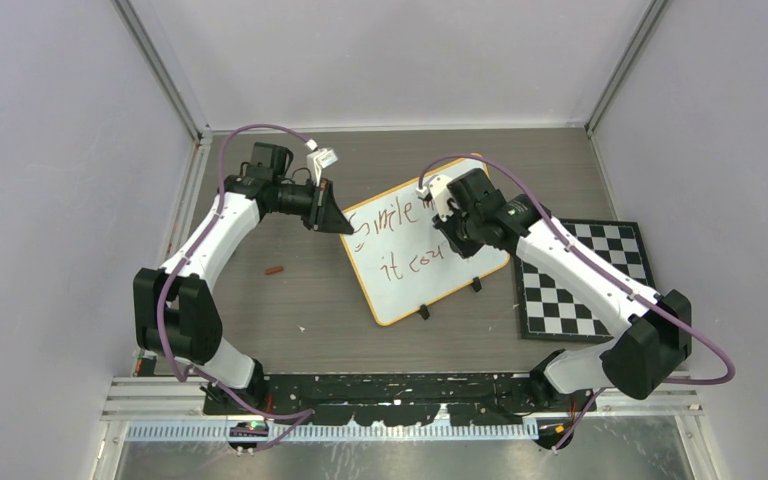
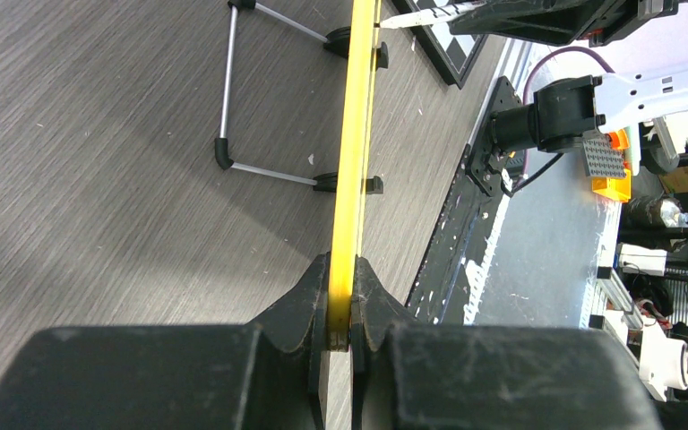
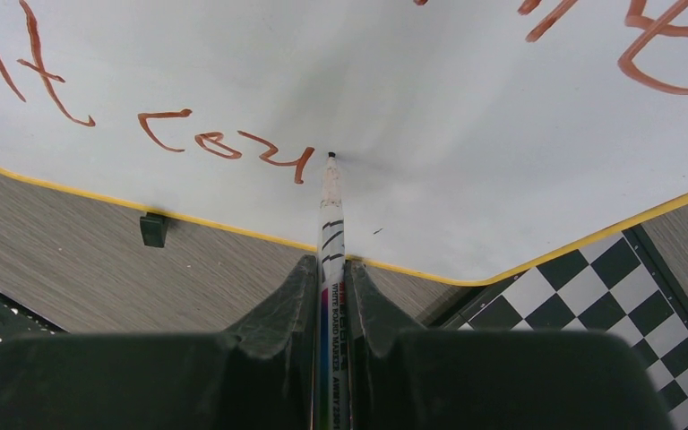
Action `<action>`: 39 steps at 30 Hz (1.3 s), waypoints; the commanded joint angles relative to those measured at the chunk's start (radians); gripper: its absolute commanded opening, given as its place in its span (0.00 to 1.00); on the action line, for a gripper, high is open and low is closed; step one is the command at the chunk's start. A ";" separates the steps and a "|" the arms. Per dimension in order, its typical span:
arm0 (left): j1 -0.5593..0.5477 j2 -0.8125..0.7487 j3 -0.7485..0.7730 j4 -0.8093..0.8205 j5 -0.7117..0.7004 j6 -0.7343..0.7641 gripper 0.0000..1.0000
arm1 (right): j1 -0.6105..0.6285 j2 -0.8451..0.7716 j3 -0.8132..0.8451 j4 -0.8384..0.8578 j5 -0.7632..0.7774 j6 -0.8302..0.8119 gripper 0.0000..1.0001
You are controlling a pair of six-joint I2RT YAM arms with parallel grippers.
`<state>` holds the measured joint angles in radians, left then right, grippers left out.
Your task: Write a sentence on the whiteboard
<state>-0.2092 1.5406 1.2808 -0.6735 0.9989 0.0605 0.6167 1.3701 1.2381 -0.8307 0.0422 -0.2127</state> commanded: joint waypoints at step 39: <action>0.005 -0.012 0.022 -0.003 -0.057 0.026 0.00 | -0.060 -0.025 -0.023 0.046 -0.009 -0.006 0.00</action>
<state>-0.2089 1.5406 1.2808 -0.6735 0.9985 0.0597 0.5625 1.3689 1.2335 -0.8249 0.0414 -0.2119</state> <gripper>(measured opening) 0.089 0.194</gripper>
